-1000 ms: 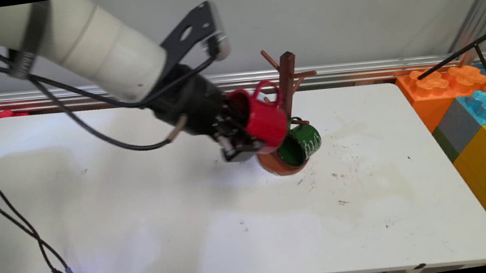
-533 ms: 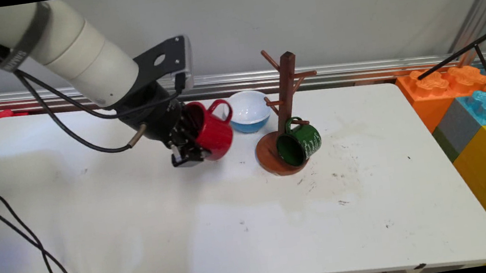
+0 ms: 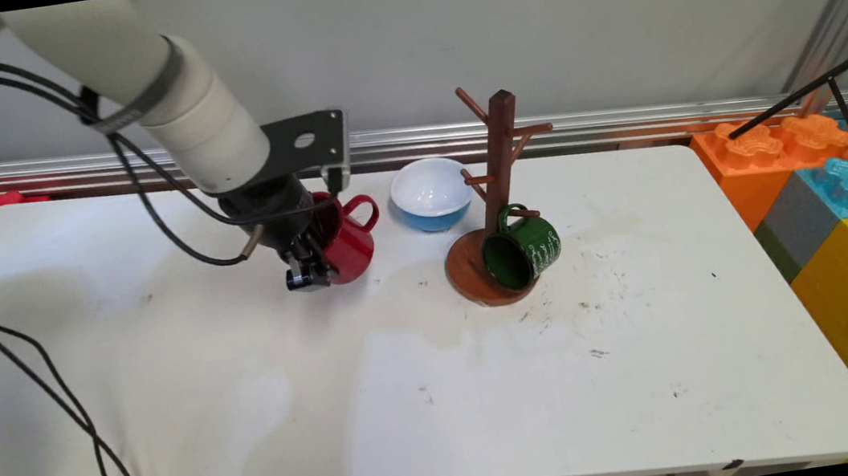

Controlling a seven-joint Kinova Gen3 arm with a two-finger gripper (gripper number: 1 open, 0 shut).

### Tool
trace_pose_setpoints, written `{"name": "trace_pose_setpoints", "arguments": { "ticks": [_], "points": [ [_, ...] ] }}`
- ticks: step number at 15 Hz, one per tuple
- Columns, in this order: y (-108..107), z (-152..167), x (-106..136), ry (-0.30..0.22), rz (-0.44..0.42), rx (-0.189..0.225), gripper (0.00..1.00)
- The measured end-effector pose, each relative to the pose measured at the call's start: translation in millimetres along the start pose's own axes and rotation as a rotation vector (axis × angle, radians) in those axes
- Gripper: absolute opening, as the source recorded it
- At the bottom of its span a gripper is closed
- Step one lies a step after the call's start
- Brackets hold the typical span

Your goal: Place the picked object on the table

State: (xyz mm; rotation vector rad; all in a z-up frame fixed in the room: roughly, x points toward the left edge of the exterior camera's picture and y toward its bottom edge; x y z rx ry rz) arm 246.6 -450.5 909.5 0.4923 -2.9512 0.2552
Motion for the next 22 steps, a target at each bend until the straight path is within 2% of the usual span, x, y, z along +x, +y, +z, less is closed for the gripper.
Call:
{"name": "trace_pose_setpoints", "arguments": {
  "ticks": [3, 7, 15, 22],
  "points": [
    [-13.7, 19.0, 8.5, -0.048, 0.0, -0.004, 0.0],
    [-34.2, 45.2, 20.3, -0.086, -0.003, -0.018, 0.0],
    [-63.9, 87.1, 37.2, -0.1, -0.012, -0.061, 0.0],
    [-75.9, 106.7, 44.3, -0.099, -0.018, -0.083, 0.0]
  ]
}}
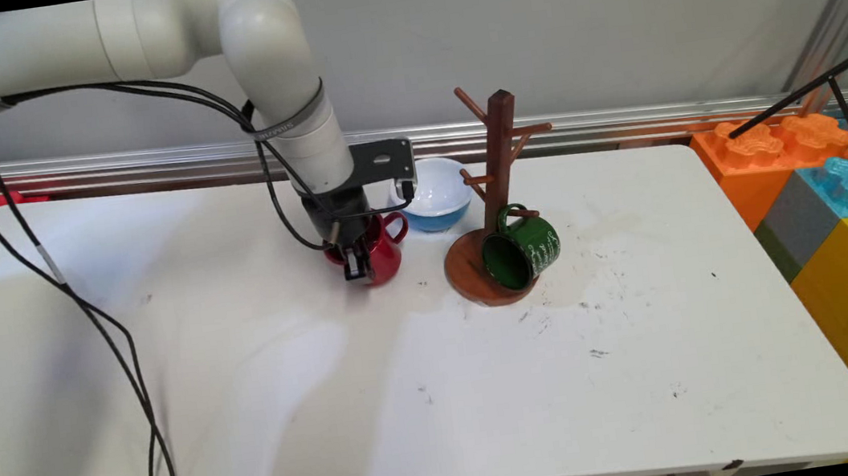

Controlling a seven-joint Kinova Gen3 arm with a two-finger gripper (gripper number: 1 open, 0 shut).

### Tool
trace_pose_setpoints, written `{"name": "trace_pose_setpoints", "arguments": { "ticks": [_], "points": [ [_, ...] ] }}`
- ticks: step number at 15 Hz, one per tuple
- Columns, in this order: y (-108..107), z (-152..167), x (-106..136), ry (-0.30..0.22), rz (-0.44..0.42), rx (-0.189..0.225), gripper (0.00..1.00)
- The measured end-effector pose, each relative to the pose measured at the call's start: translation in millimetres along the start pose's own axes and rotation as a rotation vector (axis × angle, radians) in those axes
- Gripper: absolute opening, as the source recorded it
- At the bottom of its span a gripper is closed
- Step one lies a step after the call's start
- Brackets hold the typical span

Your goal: Place the picked object on the table

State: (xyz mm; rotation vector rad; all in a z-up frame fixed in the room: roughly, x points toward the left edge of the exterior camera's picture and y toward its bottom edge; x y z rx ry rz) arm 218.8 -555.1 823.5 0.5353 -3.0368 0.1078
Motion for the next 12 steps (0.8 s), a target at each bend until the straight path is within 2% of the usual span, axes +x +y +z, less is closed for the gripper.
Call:
{"name": "trace_pose_setpoints", "arguments": {
  "ticks": [3, 4, 12],
  "points": [
    [-3.1, 4.6, 1.2, 0.001, -0.007, -0.006, 0.0],
    [-3.9, 6.1, 1.4, 0.002, -0.009, -0.008, 1.0],
    [-1.7, 4.2, 5.0, 0.051, -0.02, -0.006, 1.0]
  ]
}}
